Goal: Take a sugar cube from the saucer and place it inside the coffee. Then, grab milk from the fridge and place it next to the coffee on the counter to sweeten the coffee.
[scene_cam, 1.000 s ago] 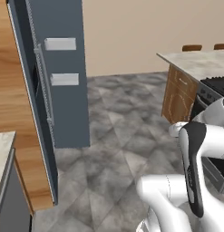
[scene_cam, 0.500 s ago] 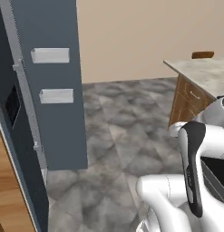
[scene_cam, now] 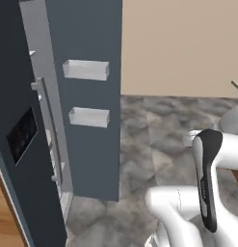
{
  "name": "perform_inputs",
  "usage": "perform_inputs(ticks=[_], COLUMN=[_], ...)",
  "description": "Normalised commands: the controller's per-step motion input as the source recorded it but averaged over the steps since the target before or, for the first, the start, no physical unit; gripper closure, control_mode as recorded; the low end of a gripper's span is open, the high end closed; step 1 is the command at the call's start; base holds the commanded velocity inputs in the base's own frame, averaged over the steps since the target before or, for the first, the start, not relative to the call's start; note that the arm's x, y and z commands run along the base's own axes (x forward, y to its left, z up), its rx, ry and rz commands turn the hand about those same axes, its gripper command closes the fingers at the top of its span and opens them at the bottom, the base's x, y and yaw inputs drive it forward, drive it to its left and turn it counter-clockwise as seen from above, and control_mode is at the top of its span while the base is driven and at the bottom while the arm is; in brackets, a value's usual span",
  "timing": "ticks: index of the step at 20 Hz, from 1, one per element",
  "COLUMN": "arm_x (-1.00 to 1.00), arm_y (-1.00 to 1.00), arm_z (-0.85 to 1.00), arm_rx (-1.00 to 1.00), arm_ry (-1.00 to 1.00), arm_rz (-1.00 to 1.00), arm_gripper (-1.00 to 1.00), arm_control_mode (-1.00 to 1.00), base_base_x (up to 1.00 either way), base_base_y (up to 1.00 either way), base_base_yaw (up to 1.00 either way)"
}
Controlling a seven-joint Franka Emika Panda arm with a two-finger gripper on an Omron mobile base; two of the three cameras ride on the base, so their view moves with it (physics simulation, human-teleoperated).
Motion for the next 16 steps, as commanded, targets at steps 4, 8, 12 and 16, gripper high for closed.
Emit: perform_inputs(ticks=[4, 8, 12, 16], arm_x=[0.0, 0.0, 0.0, 0.0], arm_y=[0.0, 0.0, 0.0, 0.0], arm_z=[0.0, 0.0, 0.0, 0.0], arm_rx=[0.0, 0.0, 0.0, 0.0], arm_ry=[0.0, 0.0, 0.0, 0.0], arm_rz=[0.0, 0.0, 0.0, 0.0], arm_gripper=[-1.0, -1.0, -1.0, -1.0], arm_control_mode=[1.0, 1.0, 1.0, 1.0], base_base_x=[1.0, 1.0, 0.85, 0.18], base_base_y=[-0.27, -0.27, -0.28, -0.03], base_base_yaw=[0.64, 0.7, 0.76, 0.85])
